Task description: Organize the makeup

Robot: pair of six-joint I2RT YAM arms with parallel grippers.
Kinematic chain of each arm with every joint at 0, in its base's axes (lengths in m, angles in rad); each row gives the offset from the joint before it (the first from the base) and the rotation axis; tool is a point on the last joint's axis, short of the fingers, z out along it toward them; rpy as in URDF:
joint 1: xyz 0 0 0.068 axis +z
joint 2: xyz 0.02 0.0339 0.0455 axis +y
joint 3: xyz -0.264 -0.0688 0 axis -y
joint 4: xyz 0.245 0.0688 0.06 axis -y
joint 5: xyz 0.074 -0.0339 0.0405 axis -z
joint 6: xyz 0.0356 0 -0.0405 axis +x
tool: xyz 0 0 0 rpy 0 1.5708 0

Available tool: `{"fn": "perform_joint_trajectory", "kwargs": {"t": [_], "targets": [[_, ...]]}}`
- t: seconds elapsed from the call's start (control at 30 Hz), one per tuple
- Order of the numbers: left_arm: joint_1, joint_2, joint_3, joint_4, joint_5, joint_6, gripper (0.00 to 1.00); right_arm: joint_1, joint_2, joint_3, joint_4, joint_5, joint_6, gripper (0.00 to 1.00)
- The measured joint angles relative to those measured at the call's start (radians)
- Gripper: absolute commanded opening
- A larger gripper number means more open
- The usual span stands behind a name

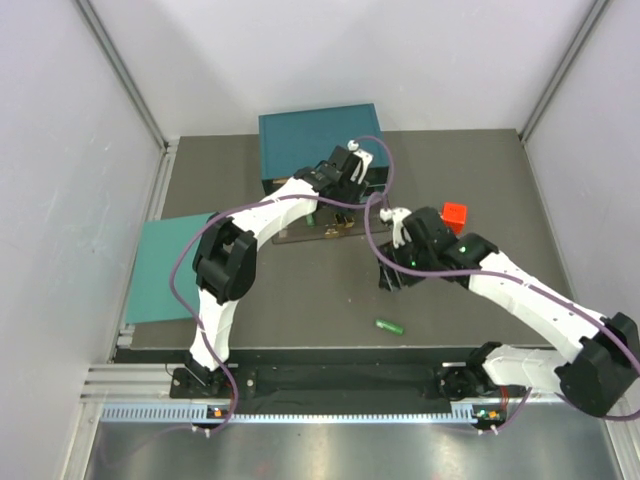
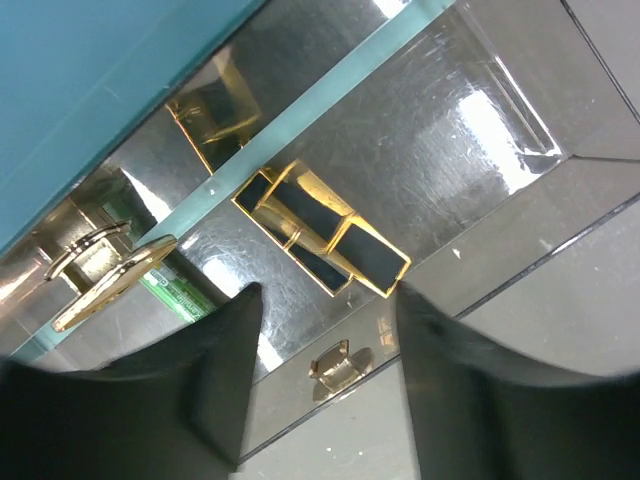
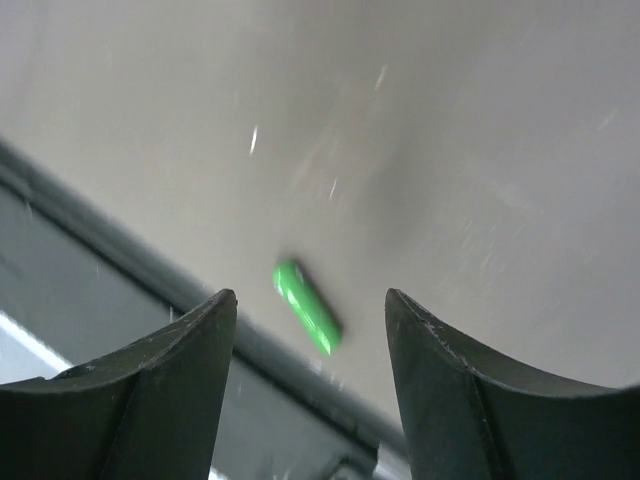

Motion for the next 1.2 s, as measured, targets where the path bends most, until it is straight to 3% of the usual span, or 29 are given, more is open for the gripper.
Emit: {"fn": "perform_joint_trajectory", "kwargs": {"t": [0.2,0.47,0.77,0.97,1.2], "targets": [[0.009,0.005,0.0,0.0,0.008,-0.014,0.76,0.143,-0.078,-0.105,-0.092,0.023,0.056,0.61],[0.013,-0.011,0.0,0.005,0.025,-0.026,0.79,0.307,-0.061,-0.167,-0.115,0.059,0.137,0.61],[0.013,-0.219,-0.008,0.01,0.041,-0.013,0.79,0.355,-0.035,-0.166,-0.104,0.087,0.16,0.6],[0.013,-0.411,-0.156,0.033,0.051,-0.014,0.79,0.371,0.01,-0.166,-0.1,0.081,0.147,0.49],[0.014,-0.441,-0.304,0.018,0.053,-0.018,0.79,0.442,0.147,-0.08,-0.149,0.076,0.09,0.45]]}}
